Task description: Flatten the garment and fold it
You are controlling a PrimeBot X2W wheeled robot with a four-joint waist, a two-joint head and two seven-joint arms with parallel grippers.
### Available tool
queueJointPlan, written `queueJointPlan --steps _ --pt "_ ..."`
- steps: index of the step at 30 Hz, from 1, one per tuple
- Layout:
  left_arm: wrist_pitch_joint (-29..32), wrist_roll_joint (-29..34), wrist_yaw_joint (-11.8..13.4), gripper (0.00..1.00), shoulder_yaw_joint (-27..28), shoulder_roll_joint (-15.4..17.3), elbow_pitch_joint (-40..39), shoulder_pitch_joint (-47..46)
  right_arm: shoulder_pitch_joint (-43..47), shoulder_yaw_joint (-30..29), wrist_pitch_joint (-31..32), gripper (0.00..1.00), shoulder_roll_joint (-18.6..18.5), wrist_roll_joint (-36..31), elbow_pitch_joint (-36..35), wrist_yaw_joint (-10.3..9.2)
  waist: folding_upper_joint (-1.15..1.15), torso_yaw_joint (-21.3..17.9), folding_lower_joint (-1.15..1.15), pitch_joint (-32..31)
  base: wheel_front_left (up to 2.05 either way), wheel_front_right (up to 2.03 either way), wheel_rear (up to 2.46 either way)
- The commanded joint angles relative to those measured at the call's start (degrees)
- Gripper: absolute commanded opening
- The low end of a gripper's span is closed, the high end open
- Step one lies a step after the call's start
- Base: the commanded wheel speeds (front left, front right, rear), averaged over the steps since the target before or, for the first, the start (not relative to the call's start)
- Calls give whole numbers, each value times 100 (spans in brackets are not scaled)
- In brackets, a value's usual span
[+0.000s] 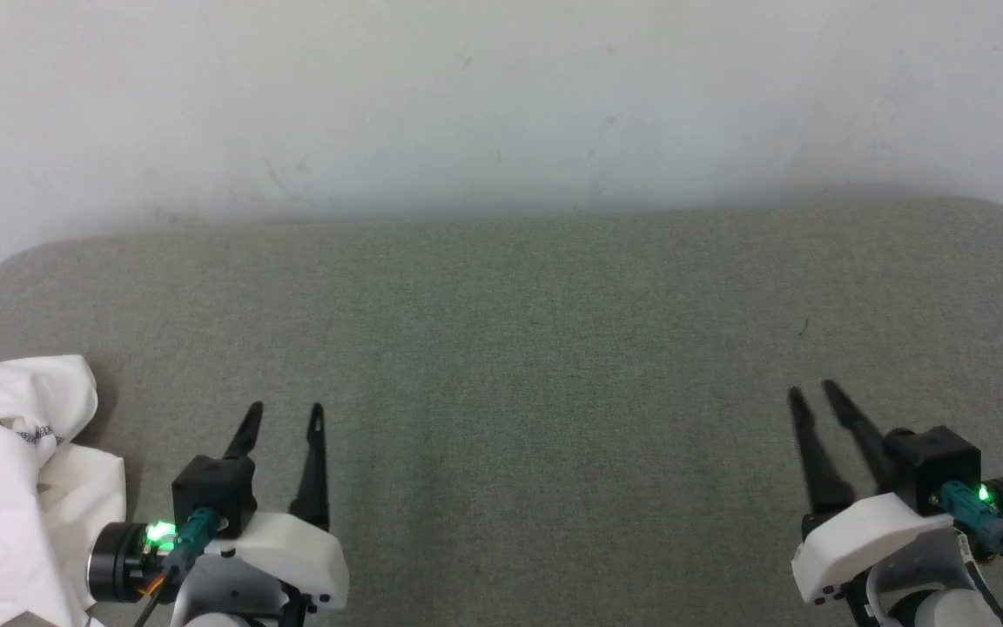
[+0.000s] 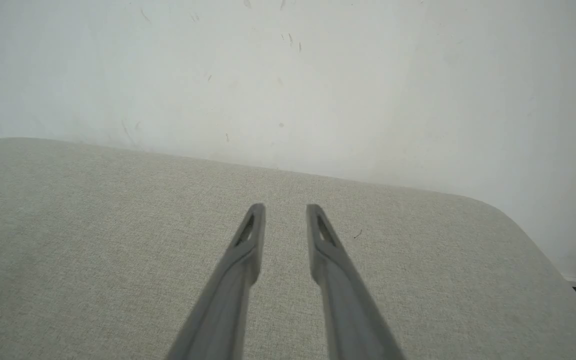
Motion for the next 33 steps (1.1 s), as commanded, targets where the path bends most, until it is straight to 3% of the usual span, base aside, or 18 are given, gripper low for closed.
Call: queueJointPlan --steps 1,33 --pt "-33 -29 -7 100 -21 0 16 -8 2 -1 -31 100 2 24 14 0 -1 -3 0 0 0 0 0" --pt "-416 -487 19 100 -94 -4 25 -78 27 22 -414 100 8 276 -29 -3 -1 318 0 18 0 0 0"
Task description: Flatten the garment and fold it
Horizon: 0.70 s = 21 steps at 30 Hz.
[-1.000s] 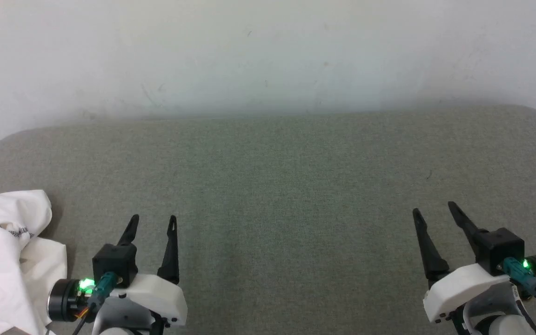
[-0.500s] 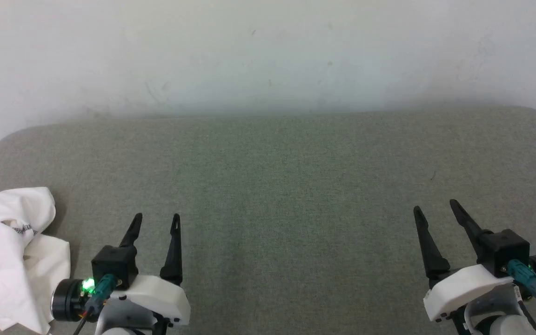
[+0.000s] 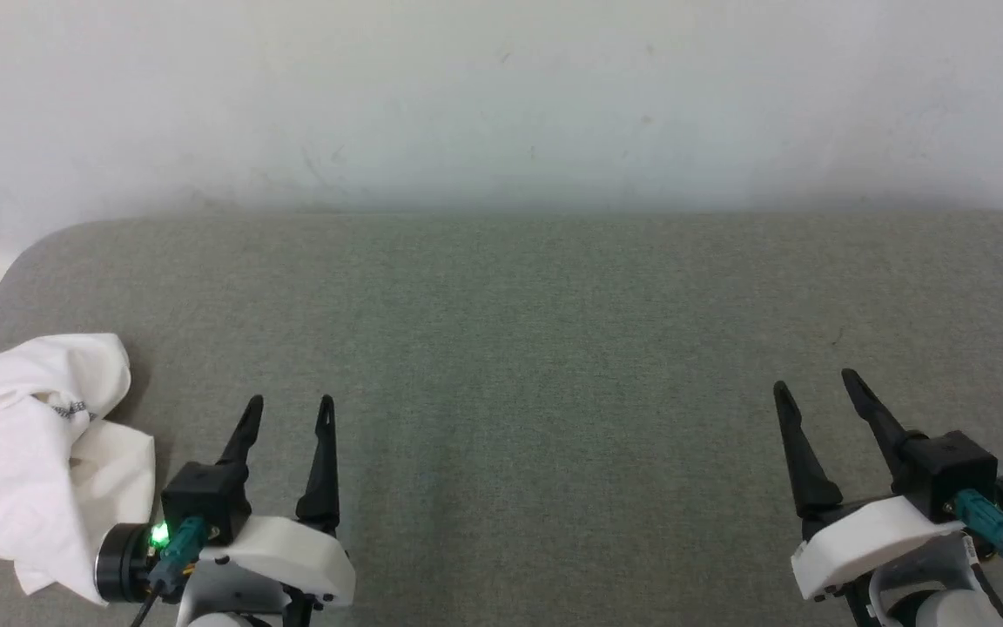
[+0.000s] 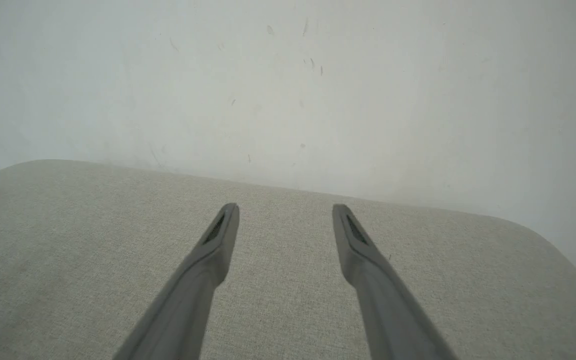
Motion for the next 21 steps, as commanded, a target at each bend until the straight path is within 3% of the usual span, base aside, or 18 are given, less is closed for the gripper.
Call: queueJointPlan --steps 1,21 --pt "-65 -96 19 100 5 -4 7 -78 21 9 -67 100 8 49 -25 -3 0 62 0 8 0 0 0" --pt "-305 -519 36 100 16 -6 73 -114 -11 103 -302 100 12 20 32 -5 0 622 0 53 0 0 0"
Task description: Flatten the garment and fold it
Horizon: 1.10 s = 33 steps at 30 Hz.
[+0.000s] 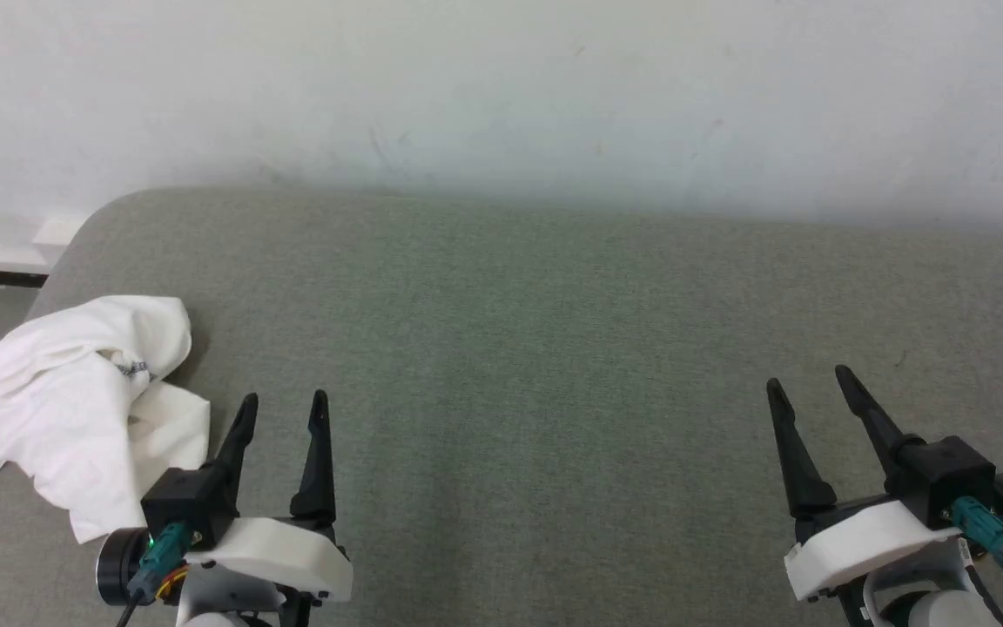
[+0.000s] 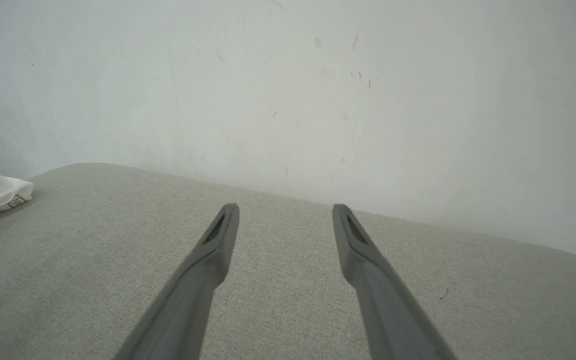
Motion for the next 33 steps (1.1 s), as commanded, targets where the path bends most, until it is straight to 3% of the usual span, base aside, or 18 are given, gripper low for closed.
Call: queueJointPlan --steps 1,33 --pt "-68 -106 28 100 11 -5 28 -98 -13 26 -64 100 11 -16 10 -5 0 111 0 8 0 0 0" --pt "-439 -519 33 100 164 -8 238 -56 -48 347 -310 100 17 -18 106 -8 0 1304 0 47 0 0 0"
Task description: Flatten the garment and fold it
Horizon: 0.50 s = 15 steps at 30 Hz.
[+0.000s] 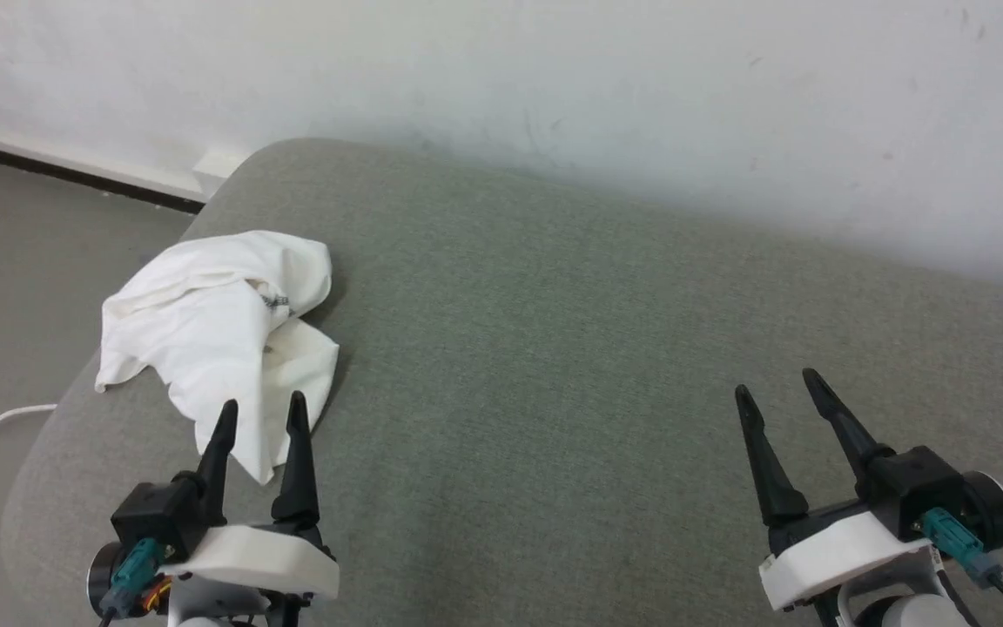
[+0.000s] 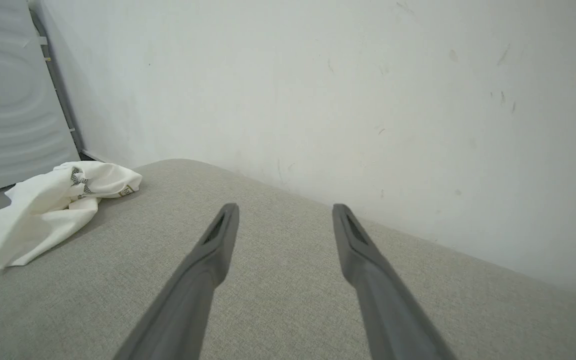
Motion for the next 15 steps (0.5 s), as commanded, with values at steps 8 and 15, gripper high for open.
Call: queueJointPlan --steps 8,15 --pt "-137 -138 73 100 -1 -9 45 -129 -74 69 -93 100 16 59 -11 -9 0 259 0 102 0 0 0" --pt "-221 -84 69 100 88 -9 23 -697 -222 150 -28 100 17 31 -169 -10 0 293 0 410 0 0 0"
